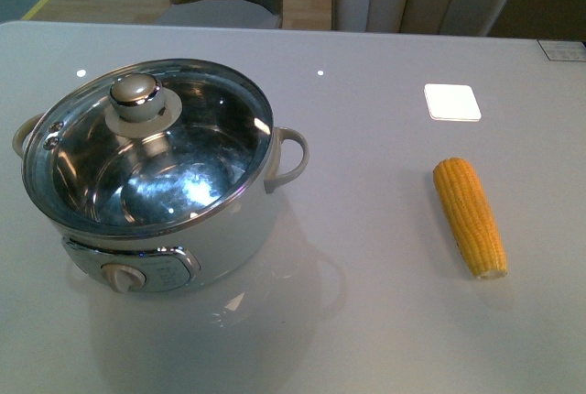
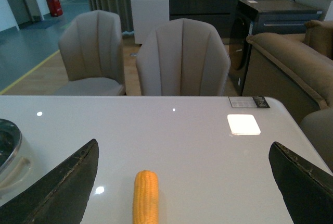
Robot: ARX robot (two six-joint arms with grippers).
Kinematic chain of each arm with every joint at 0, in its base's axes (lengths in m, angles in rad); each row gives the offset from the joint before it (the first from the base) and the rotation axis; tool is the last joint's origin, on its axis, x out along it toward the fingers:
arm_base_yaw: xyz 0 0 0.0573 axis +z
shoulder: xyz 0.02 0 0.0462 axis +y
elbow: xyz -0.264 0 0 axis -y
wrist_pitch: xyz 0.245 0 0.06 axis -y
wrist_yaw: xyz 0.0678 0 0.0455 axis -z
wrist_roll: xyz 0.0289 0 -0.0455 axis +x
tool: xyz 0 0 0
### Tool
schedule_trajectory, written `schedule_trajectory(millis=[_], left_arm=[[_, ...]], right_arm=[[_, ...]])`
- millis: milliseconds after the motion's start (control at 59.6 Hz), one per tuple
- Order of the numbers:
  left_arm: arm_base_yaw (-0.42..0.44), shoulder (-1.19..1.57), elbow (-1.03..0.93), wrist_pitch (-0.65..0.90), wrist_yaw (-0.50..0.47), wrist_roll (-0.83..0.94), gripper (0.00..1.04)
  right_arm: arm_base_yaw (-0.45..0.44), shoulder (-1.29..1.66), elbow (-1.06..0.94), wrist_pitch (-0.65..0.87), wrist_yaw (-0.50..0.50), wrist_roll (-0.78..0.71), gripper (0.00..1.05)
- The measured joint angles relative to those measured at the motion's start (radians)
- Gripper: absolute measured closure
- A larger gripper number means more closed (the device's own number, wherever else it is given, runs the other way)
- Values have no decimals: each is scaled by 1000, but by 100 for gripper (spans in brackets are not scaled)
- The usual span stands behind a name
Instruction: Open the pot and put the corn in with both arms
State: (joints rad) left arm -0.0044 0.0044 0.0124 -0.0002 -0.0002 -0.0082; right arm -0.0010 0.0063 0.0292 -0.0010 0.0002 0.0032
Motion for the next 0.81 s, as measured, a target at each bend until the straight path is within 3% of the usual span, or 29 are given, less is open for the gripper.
schedule_trajectory(millis=[487, 554, 604, 671, 806], left_arm=[[0, 0, 0, 0, 0, 0, 7], [-53, 167, 118, -272, -153, -96, 7], [-78, 273, 168, -346, -157, -133, 7], [-101, 368, 212, -302, -146, -159, 7], [-131, 605, 275, -39, -146, -151, 7]], right_arm=[[0, 0, 0, 0, 0, 0, 9], [0, 0, 0, 0, 2, 0, 9], [0, -1, 0, 0, 0, 0, 9], [0, -1, 0, 0, 0, 0, 9], [0, -1, 0, 0, 0, 0, 9]])
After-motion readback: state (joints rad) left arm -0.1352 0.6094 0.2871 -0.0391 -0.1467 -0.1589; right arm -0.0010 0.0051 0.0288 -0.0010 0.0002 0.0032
